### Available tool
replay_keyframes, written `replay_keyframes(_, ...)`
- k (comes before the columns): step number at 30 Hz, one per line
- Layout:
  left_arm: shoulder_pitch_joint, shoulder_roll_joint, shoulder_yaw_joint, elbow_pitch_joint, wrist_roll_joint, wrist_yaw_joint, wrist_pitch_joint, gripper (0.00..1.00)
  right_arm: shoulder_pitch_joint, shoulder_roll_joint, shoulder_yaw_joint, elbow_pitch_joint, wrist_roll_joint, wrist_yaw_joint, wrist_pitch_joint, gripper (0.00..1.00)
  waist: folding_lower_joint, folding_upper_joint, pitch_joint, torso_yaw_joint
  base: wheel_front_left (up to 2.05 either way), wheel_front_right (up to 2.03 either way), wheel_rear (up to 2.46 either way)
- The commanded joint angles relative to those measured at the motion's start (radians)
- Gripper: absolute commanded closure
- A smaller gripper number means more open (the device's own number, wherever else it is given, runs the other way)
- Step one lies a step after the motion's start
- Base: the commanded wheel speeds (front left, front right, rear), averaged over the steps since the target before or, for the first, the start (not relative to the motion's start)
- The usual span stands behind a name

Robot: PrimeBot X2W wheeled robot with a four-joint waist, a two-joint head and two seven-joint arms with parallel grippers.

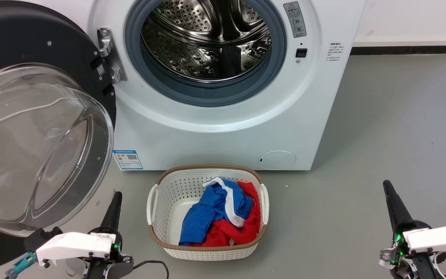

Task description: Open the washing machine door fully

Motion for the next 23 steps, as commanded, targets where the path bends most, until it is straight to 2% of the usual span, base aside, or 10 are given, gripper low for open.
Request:
replay_keyframes(1,-0.02,-0.005,0.01,-0.009,-0.02,-0.009,0.006,1.0,-0.017,0.002,-0.003,-0.001,0.024,0.0,0.005,1.0,0.0,-0.0001,0.0,0.0,0.0,0.0,0.0)
replay_keyframes(23,-0.019,-0.022,0.055,-0.011,-0.17,-0.042,0.047,1.0,-0.034,0.003,-0.014,0.01,0.202,0.0,0.04,1.0,0.0,-0.0001,-0.005,0.004,0.0,0.0,0.0)
